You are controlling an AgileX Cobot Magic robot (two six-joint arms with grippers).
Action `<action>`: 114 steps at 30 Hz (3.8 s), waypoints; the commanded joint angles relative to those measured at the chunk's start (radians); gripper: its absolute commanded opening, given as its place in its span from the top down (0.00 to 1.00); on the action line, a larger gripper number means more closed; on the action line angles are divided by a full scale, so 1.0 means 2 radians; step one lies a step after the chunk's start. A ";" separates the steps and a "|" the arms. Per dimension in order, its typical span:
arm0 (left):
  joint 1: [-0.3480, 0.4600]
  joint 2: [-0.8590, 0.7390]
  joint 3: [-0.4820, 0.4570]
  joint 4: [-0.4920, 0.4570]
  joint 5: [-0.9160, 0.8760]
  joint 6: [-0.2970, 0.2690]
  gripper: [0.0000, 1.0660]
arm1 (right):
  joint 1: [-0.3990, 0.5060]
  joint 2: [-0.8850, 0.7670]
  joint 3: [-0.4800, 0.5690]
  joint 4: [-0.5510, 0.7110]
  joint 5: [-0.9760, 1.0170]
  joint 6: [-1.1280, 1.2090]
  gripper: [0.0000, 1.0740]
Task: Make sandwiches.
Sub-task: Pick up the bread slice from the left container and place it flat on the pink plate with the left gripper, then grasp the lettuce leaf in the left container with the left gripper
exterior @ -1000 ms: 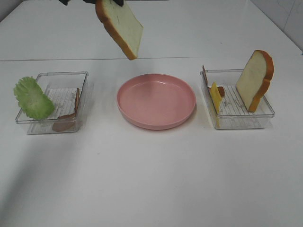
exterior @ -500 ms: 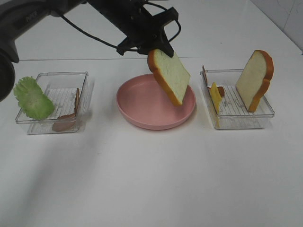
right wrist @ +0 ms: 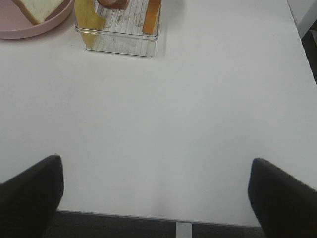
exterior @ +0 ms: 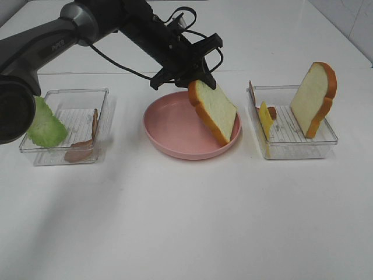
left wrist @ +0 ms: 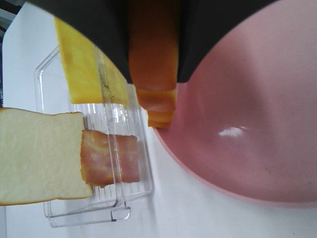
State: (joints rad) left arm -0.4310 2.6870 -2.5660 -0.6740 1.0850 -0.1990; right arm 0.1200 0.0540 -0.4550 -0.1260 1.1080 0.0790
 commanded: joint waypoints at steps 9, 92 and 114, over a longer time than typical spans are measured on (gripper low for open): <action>-0.001 0.008 0.000 0.082 0.018 -0.034 0.90 | -0.002 -0.003 0.001 0.000 -0.002 -0.003 0.08; 0.205 -0.268 0.355 0.334 0.073 0.028 0.05 | -0.002 -0.003 0.001 0.000 -0.002 -0.003 0.08; 0.207 -0.207 0.357 0.294 0.016 0.053 0.06 | -0.002 -0.003 0.001 0.000 -0.002 -0.003 0.08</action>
State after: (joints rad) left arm -0.0190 2.2630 -1.8560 -0.0800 1.1320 -0.0950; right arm 0.1200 0.0540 -0.4550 -0.1260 1.1080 0.0790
